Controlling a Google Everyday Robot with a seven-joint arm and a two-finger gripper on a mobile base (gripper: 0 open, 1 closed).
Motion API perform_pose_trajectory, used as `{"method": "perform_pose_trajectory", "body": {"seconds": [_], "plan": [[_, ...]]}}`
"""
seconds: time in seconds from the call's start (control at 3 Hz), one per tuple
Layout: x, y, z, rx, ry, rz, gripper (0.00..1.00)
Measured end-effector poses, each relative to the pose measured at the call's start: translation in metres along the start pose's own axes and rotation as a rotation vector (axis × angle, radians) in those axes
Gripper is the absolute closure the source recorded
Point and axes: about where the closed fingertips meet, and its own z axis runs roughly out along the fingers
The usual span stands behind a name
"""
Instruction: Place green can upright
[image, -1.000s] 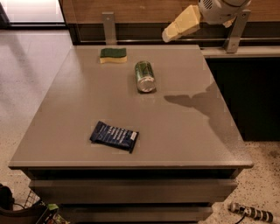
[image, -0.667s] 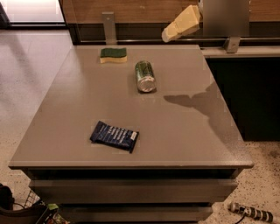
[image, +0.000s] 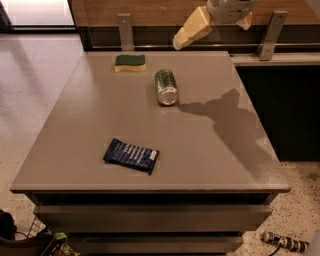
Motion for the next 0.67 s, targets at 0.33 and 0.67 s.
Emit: {"method": "perform_pose_trajectory", "body": {"seconds": [0.33, 0.67], "plan": [[-0.012, 0.015, 0.024, 0.045, 0.073, -0.003, 0.0], [-0.018, 0.026, 0.057, 0.086, 0.162, 0.018, 0.0]]}}
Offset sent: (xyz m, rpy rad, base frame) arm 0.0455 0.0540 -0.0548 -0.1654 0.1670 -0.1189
